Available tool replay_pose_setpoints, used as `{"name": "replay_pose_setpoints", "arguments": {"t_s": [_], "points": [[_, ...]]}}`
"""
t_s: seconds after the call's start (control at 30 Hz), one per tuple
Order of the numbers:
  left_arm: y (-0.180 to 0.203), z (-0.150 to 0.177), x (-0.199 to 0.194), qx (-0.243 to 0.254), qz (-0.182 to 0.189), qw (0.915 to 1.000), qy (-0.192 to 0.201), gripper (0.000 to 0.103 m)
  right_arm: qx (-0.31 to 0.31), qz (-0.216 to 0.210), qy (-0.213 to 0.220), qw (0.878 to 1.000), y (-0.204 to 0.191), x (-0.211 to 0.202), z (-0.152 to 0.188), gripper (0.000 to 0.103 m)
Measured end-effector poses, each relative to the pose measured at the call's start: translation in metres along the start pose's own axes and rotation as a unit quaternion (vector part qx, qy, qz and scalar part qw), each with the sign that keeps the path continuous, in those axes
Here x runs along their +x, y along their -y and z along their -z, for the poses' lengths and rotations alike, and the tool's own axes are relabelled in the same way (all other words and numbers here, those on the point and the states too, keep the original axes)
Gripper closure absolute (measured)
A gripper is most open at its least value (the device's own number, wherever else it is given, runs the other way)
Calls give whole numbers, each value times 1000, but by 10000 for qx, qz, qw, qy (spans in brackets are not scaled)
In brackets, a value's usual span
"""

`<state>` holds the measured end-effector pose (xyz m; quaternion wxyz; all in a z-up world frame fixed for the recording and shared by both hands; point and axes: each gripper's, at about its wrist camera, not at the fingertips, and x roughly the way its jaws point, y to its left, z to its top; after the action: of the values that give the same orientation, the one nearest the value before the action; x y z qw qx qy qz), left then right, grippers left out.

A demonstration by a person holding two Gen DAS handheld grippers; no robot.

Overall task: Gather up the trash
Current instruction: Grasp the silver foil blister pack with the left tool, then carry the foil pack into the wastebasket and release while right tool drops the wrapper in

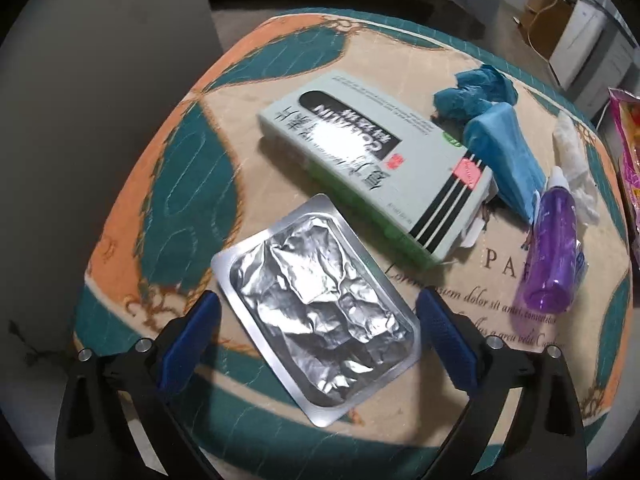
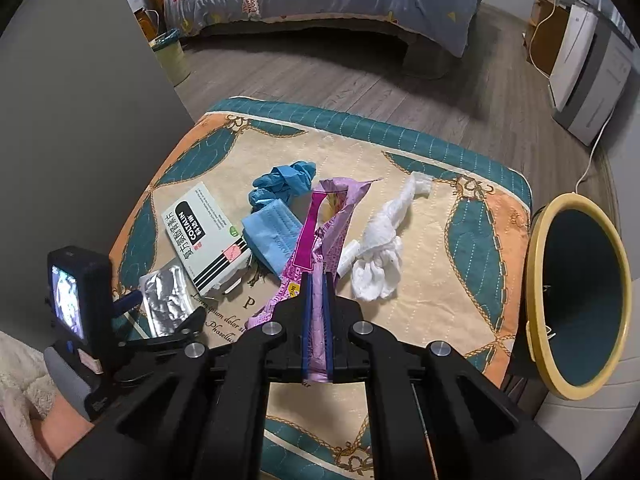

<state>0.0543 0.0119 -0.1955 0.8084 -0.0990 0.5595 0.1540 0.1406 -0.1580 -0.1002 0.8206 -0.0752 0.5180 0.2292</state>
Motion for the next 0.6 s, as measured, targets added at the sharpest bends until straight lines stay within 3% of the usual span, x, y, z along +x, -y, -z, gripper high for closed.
{"name": "replay_pose_setpoints", "arguments": {"t_s": [0.13,0.23,0.37,0.6], "points": [[-5,-4,-6,-11,8,10000,32,24,-49,44,62,10000,-1,-3,-1,98],[-11,-8,-6,-63,59,10000,11,31,-92,92,79,9999,-1,-5,0,98],[-25,-13,-13,-313,69,9994,104,32,-20,111,108,9999,4,-7,0,98],[-26,-34,-50,-367,152,9967,703,32,133,159,264,9994,16,-16,-5,98]]}}
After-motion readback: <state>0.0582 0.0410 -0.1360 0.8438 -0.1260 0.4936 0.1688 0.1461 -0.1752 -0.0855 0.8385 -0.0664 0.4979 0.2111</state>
